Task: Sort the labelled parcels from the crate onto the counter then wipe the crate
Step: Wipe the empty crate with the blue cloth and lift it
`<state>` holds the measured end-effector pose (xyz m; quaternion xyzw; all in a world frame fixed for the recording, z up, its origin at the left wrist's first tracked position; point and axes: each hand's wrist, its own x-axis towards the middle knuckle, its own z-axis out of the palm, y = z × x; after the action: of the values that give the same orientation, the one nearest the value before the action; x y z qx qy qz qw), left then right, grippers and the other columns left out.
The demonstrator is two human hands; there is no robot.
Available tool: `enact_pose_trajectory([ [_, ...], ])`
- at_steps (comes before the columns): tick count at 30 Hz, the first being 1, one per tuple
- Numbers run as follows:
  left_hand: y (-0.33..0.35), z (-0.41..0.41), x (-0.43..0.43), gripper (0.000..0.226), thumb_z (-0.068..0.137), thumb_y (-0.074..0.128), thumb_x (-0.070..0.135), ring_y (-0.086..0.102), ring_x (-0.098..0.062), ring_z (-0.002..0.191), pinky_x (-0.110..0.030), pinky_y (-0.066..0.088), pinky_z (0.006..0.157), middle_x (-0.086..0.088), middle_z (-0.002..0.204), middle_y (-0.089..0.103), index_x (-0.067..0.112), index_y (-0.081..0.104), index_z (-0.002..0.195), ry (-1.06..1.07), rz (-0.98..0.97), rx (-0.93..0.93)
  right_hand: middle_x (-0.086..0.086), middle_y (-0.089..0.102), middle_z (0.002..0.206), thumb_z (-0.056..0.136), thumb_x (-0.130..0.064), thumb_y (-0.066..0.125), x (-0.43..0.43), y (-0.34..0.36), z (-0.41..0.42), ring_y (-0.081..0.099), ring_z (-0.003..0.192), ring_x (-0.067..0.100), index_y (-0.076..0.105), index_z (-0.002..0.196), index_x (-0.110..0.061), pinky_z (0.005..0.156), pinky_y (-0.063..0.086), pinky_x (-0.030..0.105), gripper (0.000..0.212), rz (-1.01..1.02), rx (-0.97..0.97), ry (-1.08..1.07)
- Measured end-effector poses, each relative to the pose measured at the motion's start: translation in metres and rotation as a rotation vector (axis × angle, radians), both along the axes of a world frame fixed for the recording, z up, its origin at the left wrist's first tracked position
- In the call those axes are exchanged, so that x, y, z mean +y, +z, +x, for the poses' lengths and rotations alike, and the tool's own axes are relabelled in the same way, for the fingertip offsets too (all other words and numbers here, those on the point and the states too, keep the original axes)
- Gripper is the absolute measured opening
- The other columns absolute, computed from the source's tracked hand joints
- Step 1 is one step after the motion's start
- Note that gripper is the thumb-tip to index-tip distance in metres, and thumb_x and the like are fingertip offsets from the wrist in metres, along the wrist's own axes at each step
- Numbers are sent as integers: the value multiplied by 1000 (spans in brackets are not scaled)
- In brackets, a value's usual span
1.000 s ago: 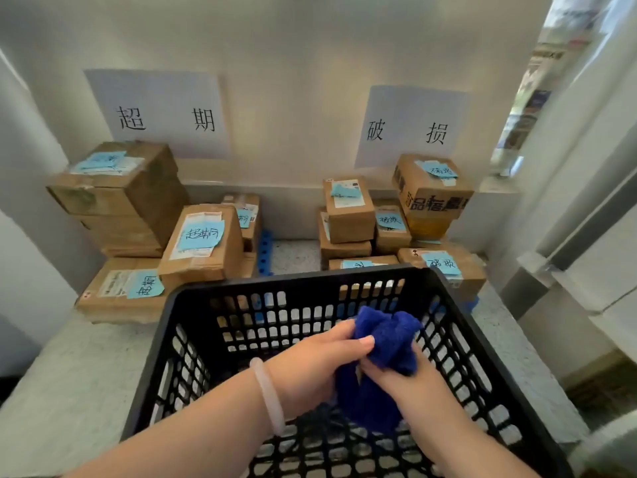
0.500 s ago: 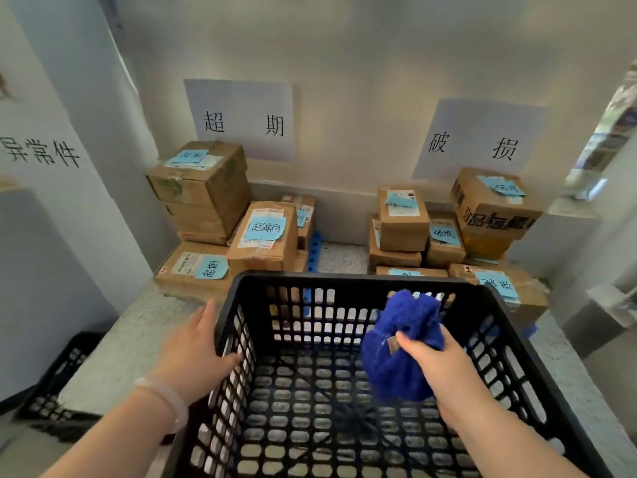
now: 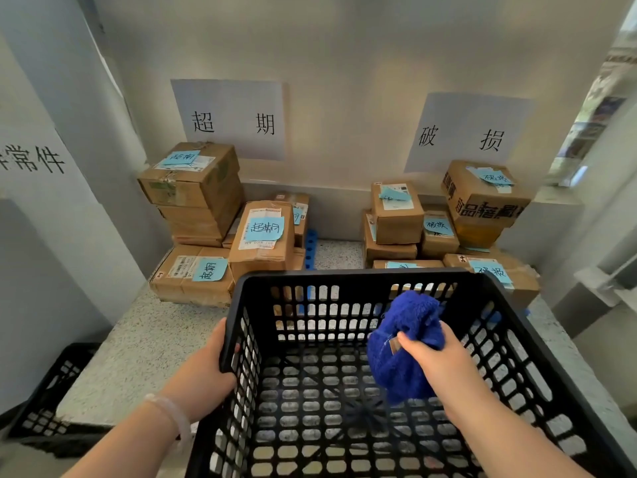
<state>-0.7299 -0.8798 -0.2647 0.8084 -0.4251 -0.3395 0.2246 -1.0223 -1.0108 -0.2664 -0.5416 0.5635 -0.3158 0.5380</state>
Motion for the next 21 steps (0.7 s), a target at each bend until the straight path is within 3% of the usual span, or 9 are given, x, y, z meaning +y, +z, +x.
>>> enact_pose_trajectory([
  [4,-1,-6,-1,89,86,56,0,69,-8,68,-21,53,58,12,99,66,35,11,155,-19,-22,35,-5,64,107,87,-25,73,0,-2,7,59,102,16,57,109,-29,86,45,36,27,-7,-6,-9],
  [13,-3,-19,-7,90,89,56,5,65,0,75,-18,52,62,18,98,63,36,3,155,-69,-29,84,-5,64,110,87,-29,73,-1,-7,13,60,107,20,56,113,-32,93,48,41,31,3,32,-17],
  [18,-10,-36,-17,90,90,56,8,67,0,76,-19,54,66,16,98,66,39,1,154,-136,-28,98,-7,59,119,88,-27,72,-12,0,22,55,113,15,48,130,-33,91,42,31,48,-83,58,14],
  [21,-14,-51,-26,86,90,58,10,66,1,77,-18,54,67,16,95,67,49,7,147,-157,-70,129,-4,56,129,88,-27,72,-28,4,30,51,123,16,46,138,-27,94,38,28,56,-156,113,37],
])
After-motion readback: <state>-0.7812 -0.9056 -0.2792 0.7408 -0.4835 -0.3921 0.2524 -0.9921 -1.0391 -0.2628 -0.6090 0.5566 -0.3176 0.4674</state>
